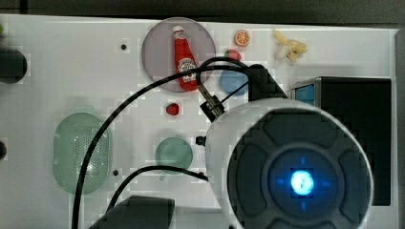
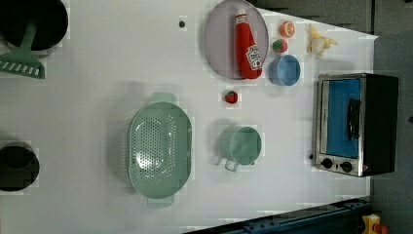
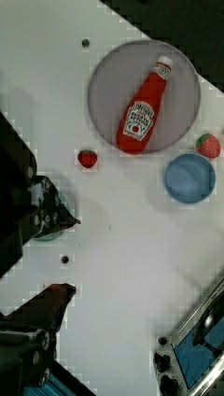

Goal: Flap open oven.

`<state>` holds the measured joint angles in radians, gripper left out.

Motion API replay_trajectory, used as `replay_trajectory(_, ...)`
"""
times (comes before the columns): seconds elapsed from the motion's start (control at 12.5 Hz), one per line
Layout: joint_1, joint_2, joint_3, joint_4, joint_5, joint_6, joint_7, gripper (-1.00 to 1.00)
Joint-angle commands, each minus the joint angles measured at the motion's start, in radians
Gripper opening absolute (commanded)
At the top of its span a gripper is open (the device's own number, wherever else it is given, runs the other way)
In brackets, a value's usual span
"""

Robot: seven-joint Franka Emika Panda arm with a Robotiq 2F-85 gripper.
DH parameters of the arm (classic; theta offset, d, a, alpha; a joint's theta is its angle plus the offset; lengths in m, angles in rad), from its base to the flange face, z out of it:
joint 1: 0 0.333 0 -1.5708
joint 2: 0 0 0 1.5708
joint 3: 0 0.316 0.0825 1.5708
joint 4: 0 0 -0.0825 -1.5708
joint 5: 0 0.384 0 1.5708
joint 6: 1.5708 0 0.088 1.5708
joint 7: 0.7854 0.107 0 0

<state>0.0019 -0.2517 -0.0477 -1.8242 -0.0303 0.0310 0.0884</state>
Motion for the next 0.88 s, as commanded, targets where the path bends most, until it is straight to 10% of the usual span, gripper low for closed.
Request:
replay_trajectory(0.08, 0.0, 0.041, -0.003, 0.005, -0.004, -0.009, 0.035, -0.56)
replay_trajectory(0.4, -0.003, 0.041, -0.03, -0.041, -0.017, -0.007, -0.004, -0.65)
replay_trajectory(0.88, -0.034, 0.041, -0.154, -0.135, -0.02, 0.055, -0.566, -0.65)
